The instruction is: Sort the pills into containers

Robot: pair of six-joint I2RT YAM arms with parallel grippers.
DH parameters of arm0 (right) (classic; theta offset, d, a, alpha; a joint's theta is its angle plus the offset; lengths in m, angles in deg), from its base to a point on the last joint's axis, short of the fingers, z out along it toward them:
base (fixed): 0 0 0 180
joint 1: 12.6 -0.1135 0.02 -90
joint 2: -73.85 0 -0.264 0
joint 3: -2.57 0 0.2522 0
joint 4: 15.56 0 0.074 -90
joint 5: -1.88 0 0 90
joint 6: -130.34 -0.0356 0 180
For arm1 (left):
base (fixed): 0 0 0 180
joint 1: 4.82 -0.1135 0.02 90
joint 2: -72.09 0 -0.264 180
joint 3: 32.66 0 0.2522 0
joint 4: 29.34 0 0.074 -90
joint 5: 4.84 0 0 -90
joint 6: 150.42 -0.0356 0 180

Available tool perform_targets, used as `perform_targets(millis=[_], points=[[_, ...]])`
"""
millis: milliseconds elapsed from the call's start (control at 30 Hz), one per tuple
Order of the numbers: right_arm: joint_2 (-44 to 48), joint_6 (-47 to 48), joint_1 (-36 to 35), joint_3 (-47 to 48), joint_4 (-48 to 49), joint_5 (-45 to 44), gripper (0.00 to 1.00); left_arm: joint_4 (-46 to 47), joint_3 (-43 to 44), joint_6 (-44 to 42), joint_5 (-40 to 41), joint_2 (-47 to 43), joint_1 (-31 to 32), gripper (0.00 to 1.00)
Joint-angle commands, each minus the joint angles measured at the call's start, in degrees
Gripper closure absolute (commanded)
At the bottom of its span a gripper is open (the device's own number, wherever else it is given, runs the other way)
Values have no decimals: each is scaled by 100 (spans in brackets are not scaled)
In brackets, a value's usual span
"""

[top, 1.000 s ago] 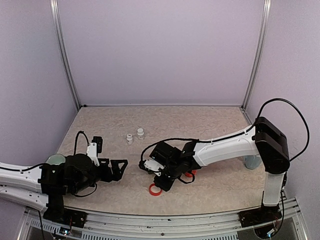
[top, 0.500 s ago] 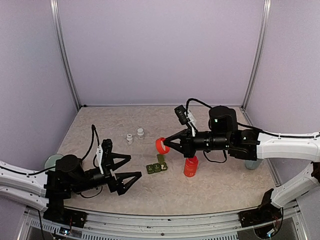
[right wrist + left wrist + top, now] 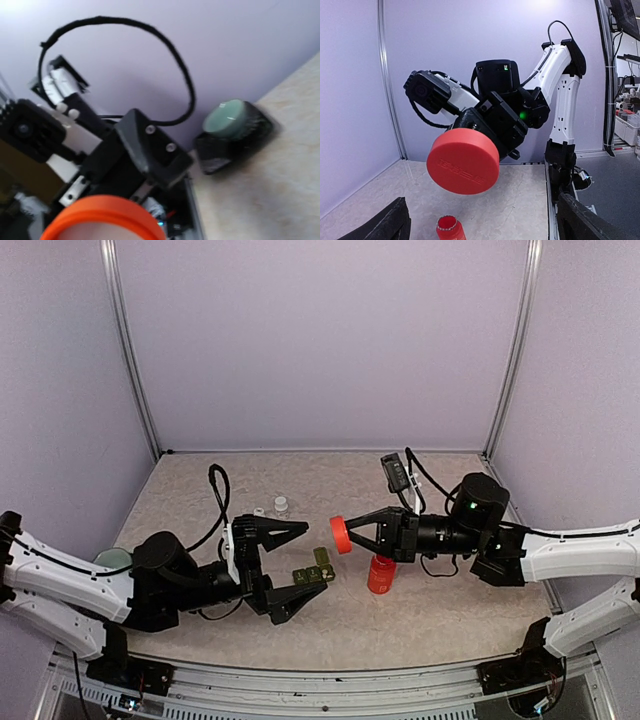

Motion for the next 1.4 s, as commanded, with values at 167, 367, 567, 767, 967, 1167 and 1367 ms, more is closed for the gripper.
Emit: perform_targets(millis=[167, 367, 567, 767, 967, 1167, 1367], points=[[-10, -881, 24, -195, 1363, 675, 100, 305, 469, -538, -284, 260, 28, 2], [-205, -990, 1, -212, 1593, 818, 100, 213, 632, -639, -304, 305, 17, 3], [-325, -995, -35, -152, 1636, 817, 100, 72, 940, -627, -352, 547, 19, 4], [-293, -909, -38, -123, 1483, 730, 100, 37, 1063, -584, -359, 711, 15, 9], [-285, -907, -43, -112, 1475, 727, 100, 33, 1072, -608, -320, 724, 19, 16], [-334, -919, -39, -139, 1526, 718, 100, 36, 1104, -638, -311, 726, 17, 23], [-370, -918, -39, -131, 1541, 696, 100, 55, 1143, -596, -259, 792, 13, 26]])
